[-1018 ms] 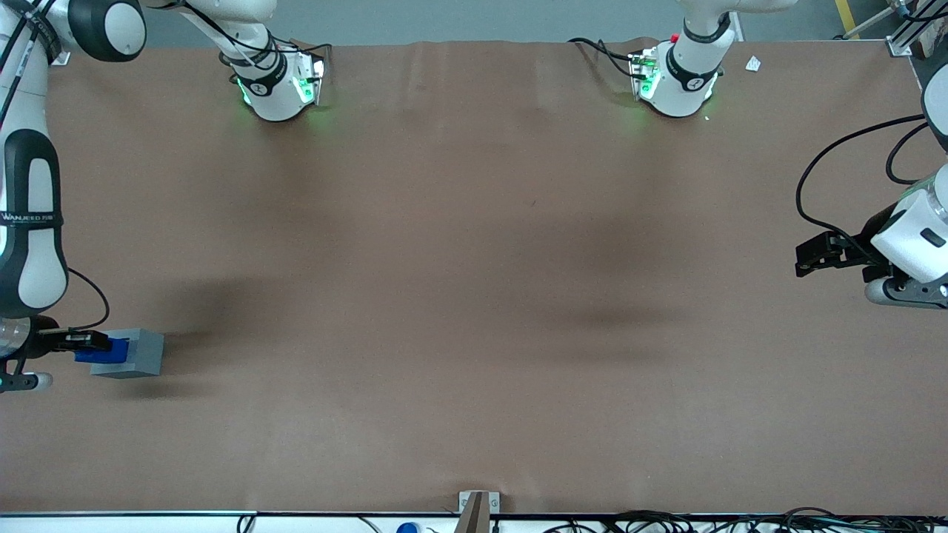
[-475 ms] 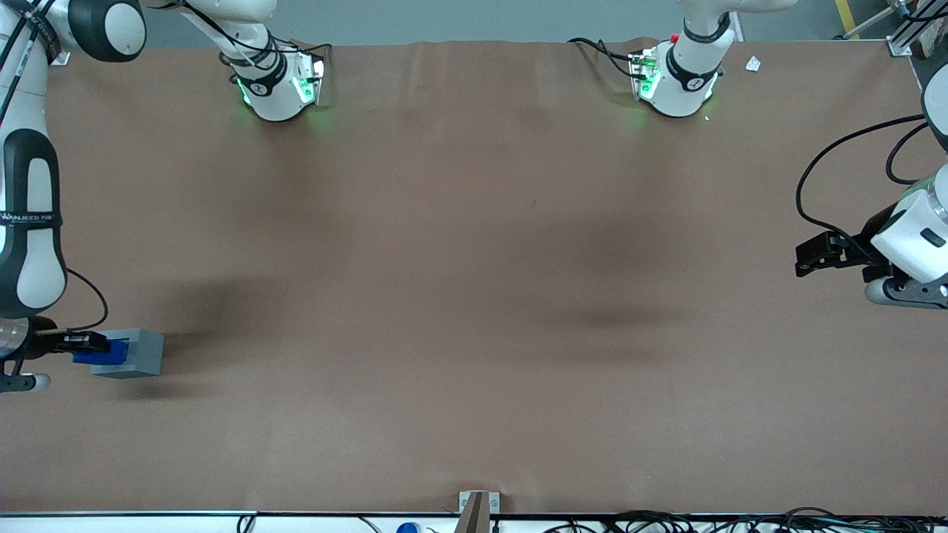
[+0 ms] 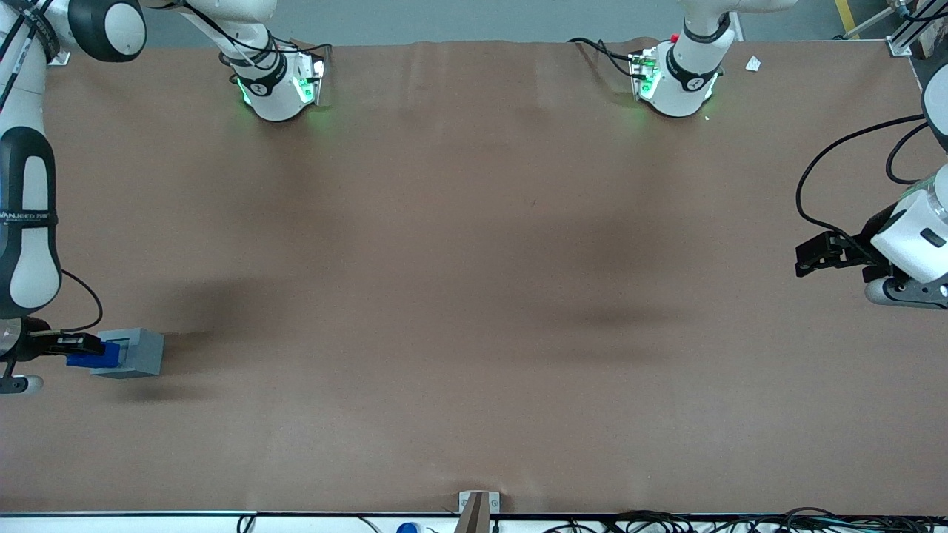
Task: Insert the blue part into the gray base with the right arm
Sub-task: 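Align the held blue block above the gray base's opening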
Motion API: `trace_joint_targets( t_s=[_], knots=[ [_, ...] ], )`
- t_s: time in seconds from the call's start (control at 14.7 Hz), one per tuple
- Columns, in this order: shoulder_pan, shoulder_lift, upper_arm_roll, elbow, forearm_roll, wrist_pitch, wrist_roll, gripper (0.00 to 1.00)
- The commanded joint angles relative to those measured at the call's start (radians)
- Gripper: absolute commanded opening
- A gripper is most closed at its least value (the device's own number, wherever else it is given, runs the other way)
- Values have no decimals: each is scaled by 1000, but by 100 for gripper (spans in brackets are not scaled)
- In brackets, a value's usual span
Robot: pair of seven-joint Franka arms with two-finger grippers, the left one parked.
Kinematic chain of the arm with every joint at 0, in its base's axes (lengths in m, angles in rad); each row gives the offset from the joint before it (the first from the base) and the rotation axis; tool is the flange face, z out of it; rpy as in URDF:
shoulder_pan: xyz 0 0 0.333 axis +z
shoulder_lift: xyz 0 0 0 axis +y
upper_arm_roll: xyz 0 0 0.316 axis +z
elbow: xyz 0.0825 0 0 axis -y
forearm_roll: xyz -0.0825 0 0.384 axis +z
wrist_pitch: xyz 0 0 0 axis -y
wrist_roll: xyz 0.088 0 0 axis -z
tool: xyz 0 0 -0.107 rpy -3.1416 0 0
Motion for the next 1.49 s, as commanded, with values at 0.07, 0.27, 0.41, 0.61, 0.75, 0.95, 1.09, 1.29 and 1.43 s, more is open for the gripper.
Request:
trace_joint_targets(
  t_s=[0.07,0.27,0.41,0.61,0.75,0.95,1.09,1.29,1.43],
  knots=[
    [-19,7,12,18,5,-9,3,0],
    [-18,7,12,7,7,-6,3,0],
    [-16,7,12,0,7,-11,7,0],
    [-15,5,12,-19,19,-3,6,0],
    [-15,2,12,-33,19,-2,6,0],
    [-15,2,12,-34,19,-2,6,0],
    [-15,2,12,-36,19,-3,6,0],
    [-16,0,12,-45,19,-3,6,0],
    [-16,-1,12,-45,19,-5,6,0]
  ],
)
